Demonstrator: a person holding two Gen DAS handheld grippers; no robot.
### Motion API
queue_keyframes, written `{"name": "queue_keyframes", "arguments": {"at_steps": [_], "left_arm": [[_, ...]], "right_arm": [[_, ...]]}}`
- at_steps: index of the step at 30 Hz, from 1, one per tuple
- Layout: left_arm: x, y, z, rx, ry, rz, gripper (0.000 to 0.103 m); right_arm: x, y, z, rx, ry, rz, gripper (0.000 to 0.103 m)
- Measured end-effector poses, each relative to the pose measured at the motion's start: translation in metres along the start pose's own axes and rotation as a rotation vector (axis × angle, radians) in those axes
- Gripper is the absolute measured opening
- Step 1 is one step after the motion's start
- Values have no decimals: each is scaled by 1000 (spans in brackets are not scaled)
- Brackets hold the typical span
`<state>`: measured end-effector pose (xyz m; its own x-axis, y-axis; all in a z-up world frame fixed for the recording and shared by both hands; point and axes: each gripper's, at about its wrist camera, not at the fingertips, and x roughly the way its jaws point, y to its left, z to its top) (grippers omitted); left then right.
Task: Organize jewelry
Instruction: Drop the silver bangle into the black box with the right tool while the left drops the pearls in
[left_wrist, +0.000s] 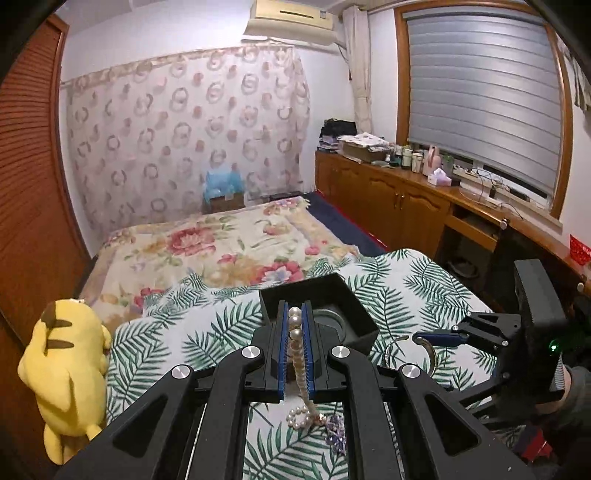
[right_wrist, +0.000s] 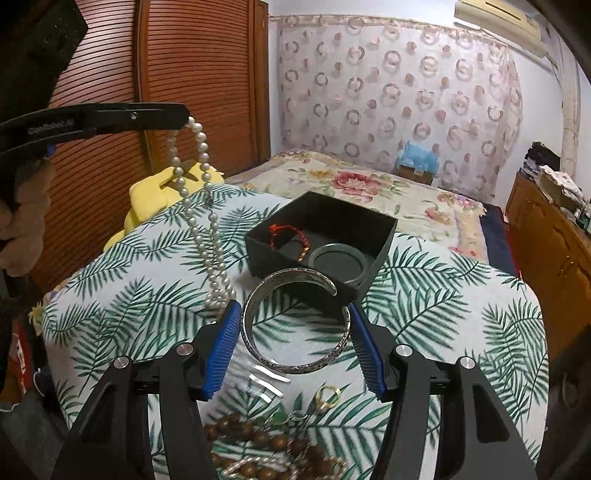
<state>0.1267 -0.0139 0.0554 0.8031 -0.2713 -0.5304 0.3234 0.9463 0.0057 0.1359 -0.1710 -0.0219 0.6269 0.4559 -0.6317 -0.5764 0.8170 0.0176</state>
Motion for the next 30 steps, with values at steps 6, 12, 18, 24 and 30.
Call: {"name": "queue_keyframes", "arguments": {"at_steps": [6, 12, 18, 24, 30], "left_arm": [[7, 5, 14, -1, -4, 12, 6], [2, 8, 26, -2, -24, 29, 6], [2, 7, 46, 22, -38, 52, 6], [5, 8, 70, 21, -60, 57, 6], [4, 1, 89, 35, -85, 59, 6]], "right_arm": [[16, -13, 18, 13, 2, -15, 61], [35, -20, 34, 3, 8, -30, 61], [60, -33, 48, 14, 18, -41, 62], [77, -42, 55, 24, 30, -30, 62], [81, -46, 53, 28, 33, -28, 62]]}}
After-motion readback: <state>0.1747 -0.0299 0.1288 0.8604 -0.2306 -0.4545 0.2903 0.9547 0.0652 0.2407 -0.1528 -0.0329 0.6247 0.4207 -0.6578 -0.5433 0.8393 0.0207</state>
